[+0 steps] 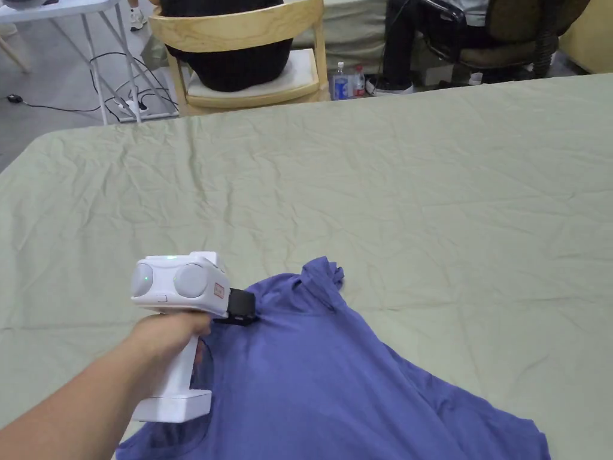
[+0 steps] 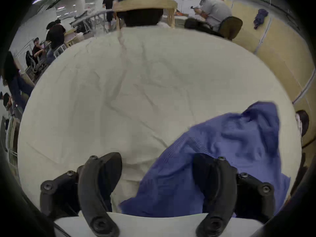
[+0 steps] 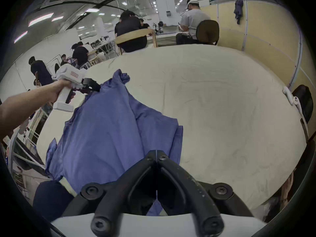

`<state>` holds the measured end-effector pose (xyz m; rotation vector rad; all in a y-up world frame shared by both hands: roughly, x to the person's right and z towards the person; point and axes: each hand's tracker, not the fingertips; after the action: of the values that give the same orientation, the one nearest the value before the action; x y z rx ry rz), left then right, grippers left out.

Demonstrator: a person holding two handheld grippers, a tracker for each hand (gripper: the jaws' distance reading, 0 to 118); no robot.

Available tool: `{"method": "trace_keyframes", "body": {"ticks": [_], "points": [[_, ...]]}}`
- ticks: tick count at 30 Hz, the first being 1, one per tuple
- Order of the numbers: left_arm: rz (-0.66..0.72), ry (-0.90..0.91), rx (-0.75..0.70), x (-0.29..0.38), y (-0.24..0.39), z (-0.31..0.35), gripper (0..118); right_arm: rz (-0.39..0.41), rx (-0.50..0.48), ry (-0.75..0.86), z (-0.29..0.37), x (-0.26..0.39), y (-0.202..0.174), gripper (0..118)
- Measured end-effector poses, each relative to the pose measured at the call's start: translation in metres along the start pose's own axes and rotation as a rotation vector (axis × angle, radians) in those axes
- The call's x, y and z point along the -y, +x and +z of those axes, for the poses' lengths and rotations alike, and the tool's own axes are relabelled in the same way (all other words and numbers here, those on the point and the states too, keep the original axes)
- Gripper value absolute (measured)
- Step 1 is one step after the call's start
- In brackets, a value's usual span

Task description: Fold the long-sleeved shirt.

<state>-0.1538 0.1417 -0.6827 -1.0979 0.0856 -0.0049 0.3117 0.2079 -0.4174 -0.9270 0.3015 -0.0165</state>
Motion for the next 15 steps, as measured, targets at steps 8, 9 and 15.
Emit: {"method": "trace_keyframes", "body": {"ticks": [8,9,15], "points": [[-0.06,0.138,0.044,0.021,0.012,0.074,0,0.02,0.08,-0.005,-0.064,-0.052,0.026,115],[-0.039,0.135,0.083,0.025,0.01,0.084,0,0.006,0.077,-0.022,-0.076,-0.061,0.027,115],[-0.056,0.2,0.019,0.022,-0.006,0.131,0,0.021,0.153,-0.261,-0.135,-0.07,0.032,102]]}}
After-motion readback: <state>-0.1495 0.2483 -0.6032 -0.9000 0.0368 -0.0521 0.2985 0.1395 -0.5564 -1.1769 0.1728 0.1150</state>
